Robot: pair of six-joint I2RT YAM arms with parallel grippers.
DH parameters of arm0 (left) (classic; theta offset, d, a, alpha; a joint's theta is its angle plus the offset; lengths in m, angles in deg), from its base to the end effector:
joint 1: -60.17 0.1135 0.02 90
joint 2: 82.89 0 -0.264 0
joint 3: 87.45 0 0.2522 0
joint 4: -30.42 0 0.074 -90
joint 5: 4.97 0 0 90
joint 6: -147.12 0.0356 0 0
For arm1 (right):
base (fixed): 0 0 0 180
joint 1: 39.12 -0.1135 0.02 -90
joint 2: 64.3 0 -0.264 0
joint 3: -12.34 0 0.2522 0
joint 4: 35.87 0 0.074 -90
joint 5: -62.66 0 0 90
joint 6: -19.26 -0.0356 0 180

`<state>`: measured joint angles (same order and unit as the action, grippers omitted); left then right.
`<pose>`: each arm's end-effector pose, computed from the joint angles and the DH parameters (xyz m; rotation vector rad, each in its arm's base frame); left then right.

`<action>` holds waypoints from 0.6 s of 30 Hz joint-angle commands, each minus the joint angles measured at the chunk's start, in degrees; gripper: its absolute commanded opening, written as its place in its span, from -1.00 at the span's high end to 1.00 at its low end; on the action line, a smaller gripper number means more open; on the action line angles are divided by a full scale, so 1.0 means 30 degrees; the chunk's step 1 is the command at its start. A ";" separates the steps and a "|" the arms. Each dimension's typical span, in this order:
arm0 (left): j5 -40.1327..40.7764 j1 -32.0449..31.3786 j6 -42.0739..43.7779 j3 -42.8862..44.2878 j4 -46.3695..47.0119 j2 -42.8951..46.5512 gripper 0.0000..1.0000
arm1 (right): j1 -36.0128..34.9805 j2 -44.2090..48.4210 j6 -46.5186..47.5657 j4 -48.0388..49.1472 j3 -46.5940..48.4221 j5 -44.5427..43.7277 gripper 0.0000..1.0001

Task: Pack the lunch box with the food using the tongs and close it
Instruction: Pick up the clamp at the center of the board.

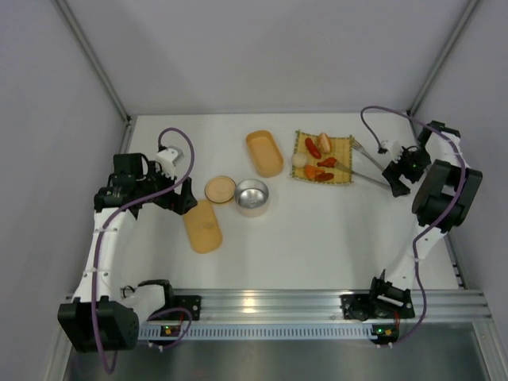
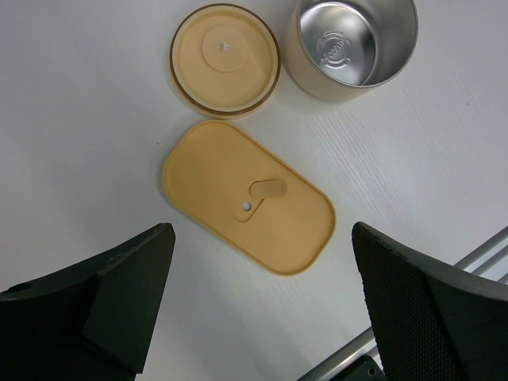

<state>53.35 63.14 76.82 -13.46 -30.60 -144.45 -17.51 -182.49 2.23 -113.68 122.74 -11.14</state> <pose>0.2102 -0.0078 0.3217 0.5771 2.2338 -0.4677 0.3782 -0.1391 0.2041 -1.2603 2.5848 0.1964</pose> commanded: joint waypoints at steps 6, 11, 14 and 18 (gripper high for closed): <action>-0.0076 -0.0020 0.0610 0.0491 -0.0358 -0.0105 -0.96 | -0.1516 -0.1911 0.0785 0.0578 0.1976 -0.0246 -0.99; 0.0278 -0.0020 0.0698 0.0315 -0.0183 -0.0192 -0.96 | -0.2250 -0.2437 0.0463 0.0667 0.2180 0.0105 -0.96; 0.0307 -0.0020 0.0669 0.0227 -0.0124 -0.0309 -0.96 | -0.2601 -0.2877 0.0229 0.0668 0.2618 0.0281 -0.93; 0.0424 -0.0020 0.0668 0.0111 -0.0036 -0.0398 -0.96 | -0.2836 -0.3668 0.0052 -0.0035 0.3703 0.0515 -0.81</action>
<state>54.73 63.14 77.98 -13.46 -31.41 -145.37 -25.23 -191.94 2.23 -112.70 130.30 -12.19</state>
